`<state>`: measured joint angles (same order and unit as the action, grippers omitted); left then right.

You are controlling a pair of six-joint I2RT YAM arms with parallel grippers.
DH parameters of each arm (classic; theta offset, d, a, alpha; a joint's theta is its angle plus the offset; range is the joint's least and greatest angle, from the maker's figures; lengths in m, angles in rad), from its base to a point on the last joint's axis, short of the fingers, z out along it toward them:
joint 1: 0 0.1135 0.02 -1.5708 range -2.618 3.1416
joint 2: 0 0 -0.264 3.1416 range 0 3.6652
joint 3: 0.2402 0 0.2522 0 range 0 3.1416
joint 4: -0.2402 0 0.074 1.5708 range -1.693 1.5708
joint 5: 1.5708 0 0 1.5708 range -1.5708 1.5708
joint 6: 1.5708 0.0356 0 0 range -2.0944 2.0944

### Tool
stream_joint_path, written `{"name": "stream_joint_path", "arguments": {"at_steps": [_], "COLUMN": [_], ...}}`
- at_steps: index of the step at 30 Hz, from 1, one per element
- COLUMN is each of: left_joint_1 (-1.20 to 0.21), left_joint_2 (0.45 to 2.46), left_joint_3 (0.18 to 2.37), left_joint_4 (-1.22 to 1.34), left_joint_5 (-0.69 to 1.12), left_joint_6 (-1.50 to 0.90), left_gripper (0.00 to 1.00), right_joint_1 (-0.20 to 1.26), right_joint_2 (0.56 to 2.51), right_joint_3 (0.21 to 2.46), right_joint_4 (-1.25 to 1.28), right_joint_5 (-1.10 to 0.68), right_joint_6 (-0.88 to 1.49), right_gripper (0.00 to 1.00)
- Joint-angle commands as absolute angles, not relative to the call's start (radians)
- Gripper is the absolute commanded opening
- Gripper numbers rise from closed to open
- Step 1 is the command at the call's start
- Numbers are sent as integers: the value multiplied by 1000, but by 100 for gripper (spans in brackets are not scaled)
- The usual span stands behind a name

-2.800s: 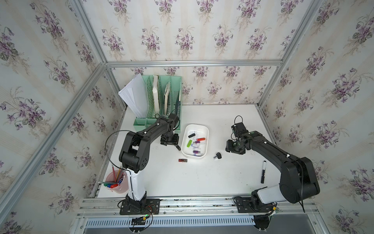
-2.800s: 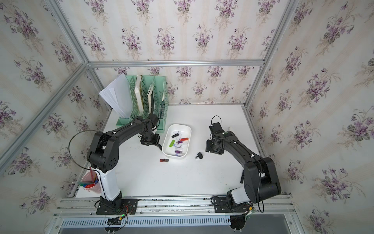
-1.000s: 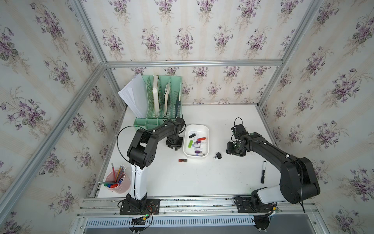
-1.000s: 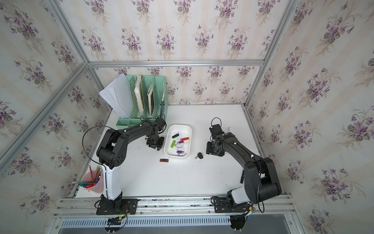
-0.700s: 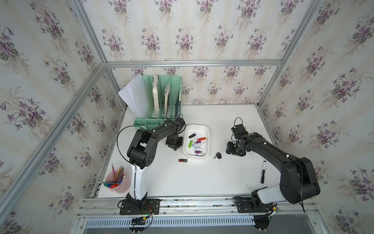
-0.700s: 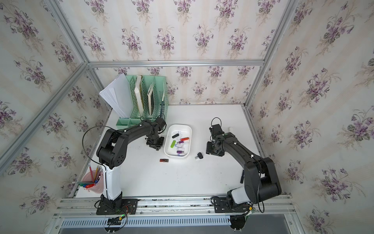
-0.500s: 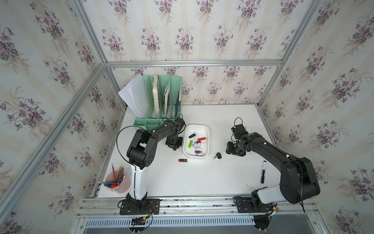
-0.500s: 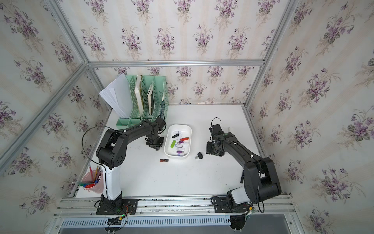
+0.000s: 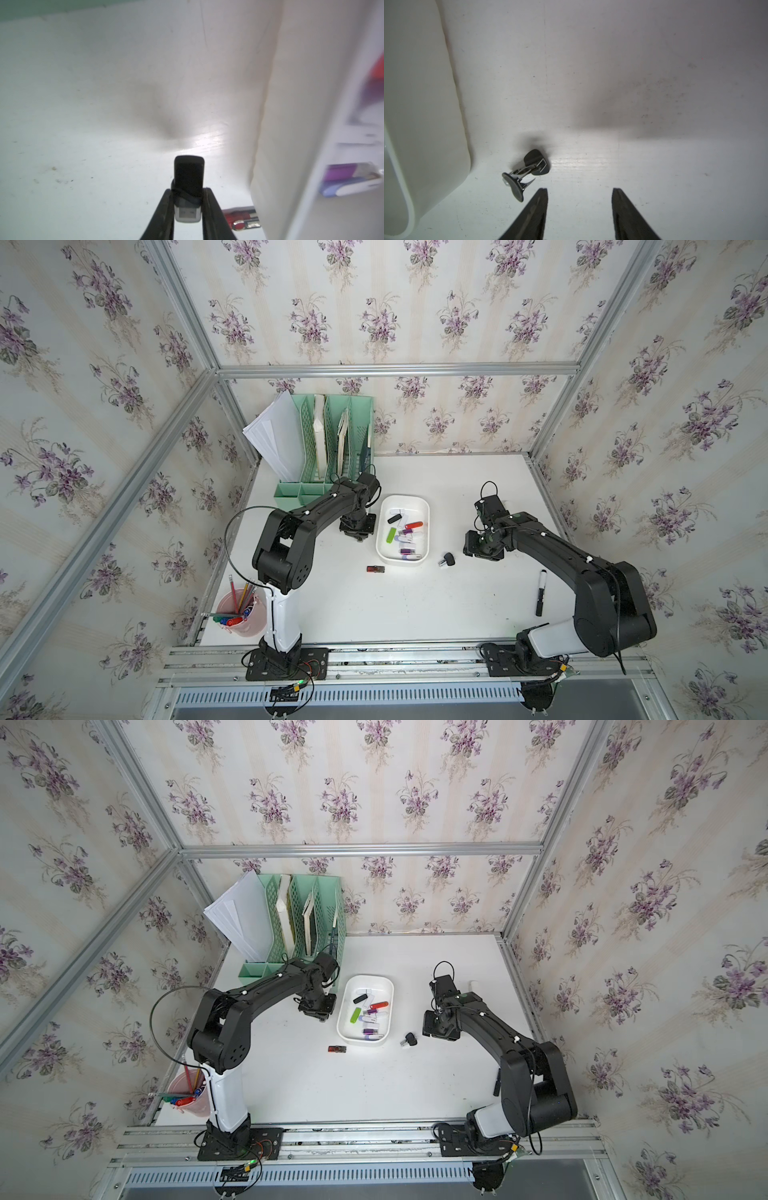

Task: Put the usb flash drive into the storage box
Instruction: Place the USB flash in the storage box.

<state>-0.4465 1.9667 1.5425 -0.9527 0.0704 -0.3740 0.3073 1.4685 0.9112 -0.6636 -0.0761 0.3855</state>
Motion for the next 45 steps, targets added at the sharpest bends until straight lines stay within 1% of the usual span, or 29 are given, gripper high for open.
{"name": "stream_joint_path", "arguments": {"at_steps": [1,7,16,19,23,28,33,39,45], "left_joint_1": [-445,-470,-520,-548,-581,-621,-627,-633,-635], "left_joint_2": [1937,1925,1975,2010,2080,2193,2253,2316,2374], "left_joint_3": [1587,1684,1798,1852,1953,2115,2134,2146,2187], "left_joint_4": [-1023,-1065,-1082,-1071,-1049,-1101,-1064,-1022,-1008], "left_joint_5": [52,62,87,99,147,183,205,207,216], "left_joint_6": [-365,-370,-381,-372,-336,-266,-205,-129,-105], "left_gripper": [25,25,26,26,27,27,27,27,28], "right_joint_1": [308,313,354,354,354,354,346,297,282], "right_joint_2": [1488,1555,1724,1745,1743,1724,1698,1634,1608], "right_joint_3": [914,986,1131,1155,1165,1150,1117,1065,1050], "right_joint_4": [-627,-604,-574,-566,-570,-587,-595,-593,-614], "right_joint_5": [-98,-110,-137,-142,-143,-118,-75,-76,-65], "right_joint_6": [394,391,376,382,388,380,388,396,385], "right_gripper": [55,55,54,54,54,54,55,55,55]}}
